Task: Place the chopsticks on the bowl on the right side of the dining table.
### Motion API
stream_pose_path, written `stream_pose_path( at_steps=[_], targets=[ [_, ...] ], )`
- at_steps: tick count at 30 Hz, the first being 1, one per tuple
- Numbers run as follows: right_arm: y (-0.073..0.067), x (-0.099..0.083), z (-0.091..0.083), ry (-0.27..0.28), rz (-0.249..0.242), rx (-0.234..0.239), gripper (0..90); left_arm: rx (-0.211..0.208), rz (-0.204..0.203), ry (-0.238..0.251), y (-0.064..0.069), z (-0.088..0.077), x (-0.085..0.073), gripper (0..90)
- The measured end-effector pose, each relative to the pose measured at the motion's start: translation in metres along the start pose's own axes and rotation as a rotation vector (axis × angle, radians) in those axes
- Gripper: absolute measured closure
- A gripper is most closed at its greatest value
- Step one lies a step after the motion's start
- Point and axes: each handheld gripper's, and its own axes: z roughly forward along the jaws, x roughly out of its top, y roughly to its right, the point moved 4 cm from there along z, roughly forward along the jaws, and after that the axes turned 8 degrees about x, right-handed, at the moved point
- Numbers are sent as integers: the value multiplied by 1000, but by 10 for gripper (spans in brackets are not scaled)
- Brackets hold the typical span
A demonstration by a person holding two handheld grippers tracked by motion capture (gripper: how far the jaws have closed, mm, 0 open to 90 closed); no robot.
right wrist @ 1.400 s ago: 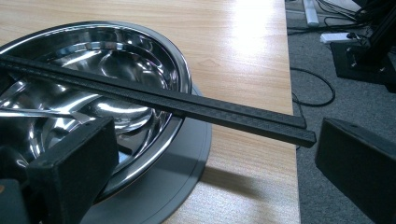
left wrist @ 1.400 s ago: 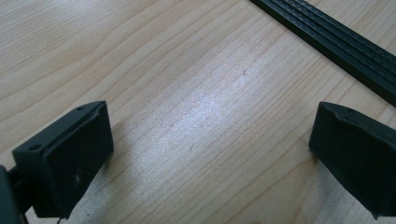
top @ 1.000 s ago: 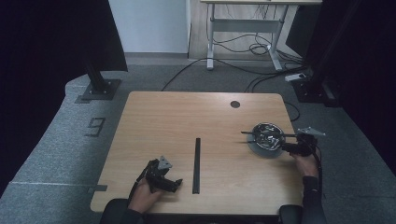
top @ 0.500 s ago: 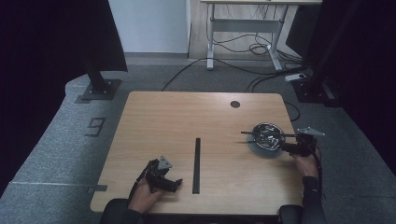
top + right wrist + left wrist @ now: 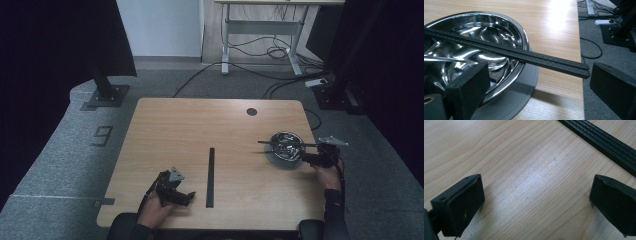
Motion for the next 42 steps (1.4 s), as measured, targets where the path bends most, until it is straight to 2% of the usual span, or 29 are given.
stream_pose_path(
  at_steps=[6, 12, 18, 25, 30, 39, 42],
  targets=[
    [-4, 8, -6, 3, -13, -21, 28, 0, 0, 0, 0, 0, 0, 0],
    [-18, 22, -2, -51, -12, 9, 0, -1, 0, 1, 0, 0, 0, 0],
    [-39, 41, 12, -99, -31, 23, 0, 0, 0, 0, 0, 0, 0, 0],
    [-62, 67, 34, -155, -86, 38, 0, -1, -3, 2, 0, 0, 0, 0],
    [-70, 76, 48, -180, -103, 41, 0, -1, -2, 0, 0, 0, 0, 0],
    [-79, 87, 66, -198, -113, 32, 0, -1, -2, 1, 0, 0, 0, 0],
    [-79, 87, 71, -209, -112, 21, 0, -1, -2, 1, 0, 0, 0, 0]
  ],
)
